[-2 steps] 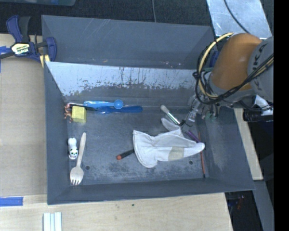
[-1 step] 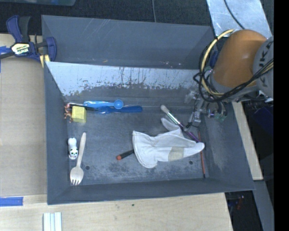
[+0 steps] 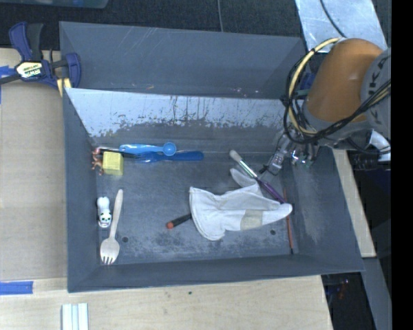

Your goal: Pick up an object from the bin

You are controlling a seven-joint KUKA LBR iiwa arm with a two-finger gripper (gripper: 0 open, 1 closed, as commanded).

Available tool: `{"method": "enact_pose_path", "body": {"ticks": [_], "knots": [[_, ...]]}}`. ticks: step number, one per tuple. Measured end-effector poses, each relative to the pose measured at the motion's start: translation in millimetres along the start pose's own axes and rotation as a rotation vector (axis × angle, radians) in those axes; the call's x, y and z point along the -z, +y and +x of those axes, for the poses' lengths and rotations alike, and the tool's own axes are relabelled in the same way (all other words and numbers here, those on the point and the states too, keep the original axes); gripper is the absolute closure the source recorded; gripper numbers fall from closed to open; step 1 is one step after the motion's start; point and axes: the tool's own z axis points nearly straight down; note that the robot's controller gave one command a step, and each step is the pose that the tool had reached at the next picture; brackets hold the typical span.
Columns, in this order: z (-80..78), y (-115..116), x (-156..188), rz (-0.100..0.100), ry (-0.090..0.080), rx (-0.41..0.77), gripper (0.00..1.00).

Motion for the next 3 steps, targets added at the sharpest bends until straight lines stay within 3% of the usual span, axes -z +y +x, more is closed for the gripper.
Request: {"method": "enact_pose_path", "body": {"ticks": [1, 2, 3], "knots": [[9.0, -3, -1, 0.002, 0.004, 0.286, 0.0], [9.4, 6, 20, 0.001, 0.0, 0.164, 0.0], [14.4, 8, 10, 0.001, 0.001, 0.261, 0.0]]}}
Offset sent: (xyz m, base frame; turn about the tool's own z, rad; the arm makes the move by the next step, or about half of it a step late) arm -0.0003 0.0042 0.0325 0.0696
